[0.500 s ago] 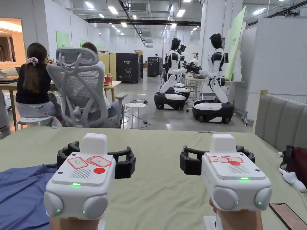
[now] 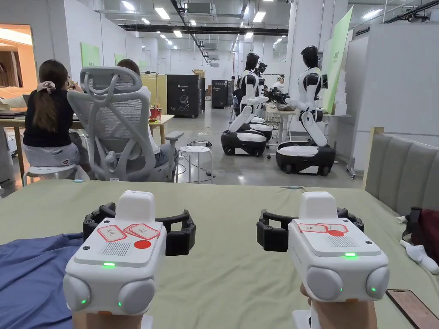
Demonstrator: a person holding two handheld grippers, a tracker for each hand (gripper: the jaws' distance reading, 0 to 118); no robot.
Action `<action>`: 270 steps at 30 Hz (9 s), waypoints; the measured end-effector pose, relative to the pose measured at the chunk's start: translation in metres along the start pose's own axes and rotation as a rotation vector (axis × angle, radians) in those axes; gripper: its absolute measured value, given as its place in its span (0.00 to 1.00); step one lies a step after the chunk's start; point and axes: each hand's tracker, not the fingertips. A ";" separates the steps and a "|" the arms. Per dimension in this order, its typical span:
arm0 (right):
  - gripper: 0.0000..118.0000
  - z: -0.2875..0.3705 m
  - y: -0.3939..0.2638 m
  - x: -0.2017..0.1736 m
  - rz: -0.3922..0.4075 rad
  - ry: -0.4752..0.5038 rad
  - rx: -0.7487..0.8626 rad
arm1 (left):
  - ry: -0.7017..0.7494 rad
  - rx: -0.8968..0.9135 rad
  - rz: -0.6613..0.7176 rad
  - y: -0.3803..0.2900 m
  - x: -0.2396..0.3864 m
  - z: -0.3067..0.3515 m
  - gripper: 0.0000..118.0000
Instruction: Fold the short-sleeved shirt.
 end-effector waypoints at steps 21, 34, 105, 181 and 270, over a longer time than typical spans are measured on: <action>1.00 0.004 -0.001 0.001 -0.019 -0.005 0.006 | 0.001 0.000 -0.003 -0.001 0.000 0.003 1.00; 1.00 0.006 0.000 0.002 -0.016 -0.022 0.003 | 0.001 0.005 0.001 0.000 0.000 0.005 1.00; 0.00 -0.001 -0.011 0.015 0.032 -0.031 -0.076 | 0.011 0.021 -0.025 0.002 0.013 0.013 0.00; 0.00 -0.214 -0.046 -0.085 0.061 0.223 -0.298 | -0.172 -0.674 0.229 -0.099 -0.135 -0.379 0.00; 0.00 -0.301 -0.108 0.100 0.146 0.022 -0.598 | -0.100 -0.837 0.046 -0.104 -0.133 -0.368 0.01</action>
